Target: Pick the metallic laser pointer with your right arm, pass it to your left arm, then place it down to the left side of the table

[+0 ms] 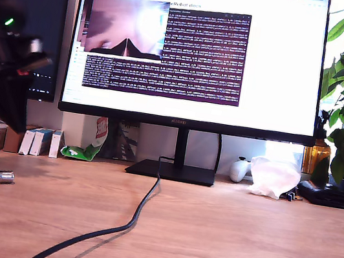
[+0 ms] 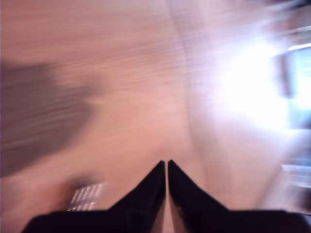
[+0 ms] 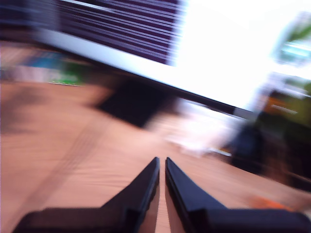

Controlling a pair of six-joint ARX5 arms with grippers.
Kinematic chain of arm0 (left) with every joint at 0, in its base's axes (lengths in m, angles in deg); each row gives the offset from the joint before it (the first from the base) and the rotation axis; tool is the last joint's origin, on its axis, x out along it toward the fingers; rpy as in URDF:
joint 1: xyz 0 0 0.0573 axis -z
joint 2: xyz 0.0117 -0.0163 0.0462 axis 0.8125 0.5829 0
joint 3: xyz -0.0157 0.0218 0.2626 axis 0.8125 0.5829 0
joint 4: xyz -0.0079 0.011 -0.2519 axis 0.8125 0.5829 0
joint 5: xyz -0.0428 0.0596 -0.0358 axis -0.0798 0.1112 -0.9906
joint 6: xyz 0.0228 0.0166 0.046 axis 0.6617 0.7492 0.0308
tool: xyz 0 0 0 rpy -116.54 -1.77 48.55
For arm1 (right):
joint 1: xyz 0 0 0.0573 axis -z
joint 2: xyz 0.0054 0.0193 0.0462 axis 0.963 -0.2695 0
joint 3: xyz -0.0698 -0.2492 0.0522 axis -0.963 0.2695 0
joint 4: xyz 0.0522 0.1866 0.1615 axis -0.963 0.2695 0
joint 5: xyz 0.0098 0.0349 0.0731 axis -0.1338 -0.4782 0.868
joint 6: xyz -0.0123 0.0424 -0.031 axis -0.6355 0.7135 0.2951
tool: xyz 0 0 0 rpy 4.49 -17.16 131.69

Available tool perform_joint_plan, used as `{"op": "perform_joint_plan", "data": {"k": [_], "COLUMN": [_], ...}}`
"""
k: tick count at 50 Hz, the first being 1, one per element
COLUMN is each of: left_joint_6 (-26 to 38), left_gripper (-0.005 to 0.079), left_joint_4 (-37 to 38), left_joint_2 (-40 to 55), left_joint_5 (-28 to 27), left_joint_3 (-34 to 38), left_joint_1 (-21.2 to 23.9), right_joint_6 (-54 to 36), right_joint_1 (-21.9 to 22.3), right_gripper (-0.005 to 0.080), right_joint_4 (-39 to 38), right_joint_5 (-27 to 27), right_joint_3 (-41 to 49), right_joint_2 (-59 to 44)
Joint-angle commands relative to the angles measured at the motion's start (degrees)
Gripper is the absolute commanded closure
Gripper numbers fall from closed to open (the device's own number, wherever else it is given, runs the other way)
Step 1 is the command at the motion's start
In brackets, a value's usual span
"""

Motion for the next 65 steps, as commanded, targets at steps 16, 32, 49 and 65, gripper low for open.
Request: {"op": "perform_joint_plan", "data": {"k": [16,32,49,65], "left_joint_6": [-0.87,-0.85,-0.76,-2.97], "left_gripper": [0.0766,0.0766,0.0766,0.0766], "left_joint_4": [-8.15,-15.02,-20.83,-25.00], "left_joint_2": [-22.18,-39.63,-51.63,-51.93], "left_joint_5": [14.53,20.59,21.22,19.65], "left_joint_3": [2.34,16.44,30.01,30.10], "left_joint_1": [2.93,2.67,1.75,3.04], "right_joint_6": [-4.42,-4.35,-1.55,6.12], "right_joint_1": [14.38,21.27,25.22,25.07], "right_gripper": [0.0765,0.0765,0.0765,0.0765], "right_joint_4": [-9.11,-15.61,-17.27,-23.34], "right_joint_5": [-3.28,-2.62,-4.87,-5.40], "right_joint_3": [1.33,10.58,17.44,17.46], "right_joint_2": [2.84,8.70,13.38,13.46]}}
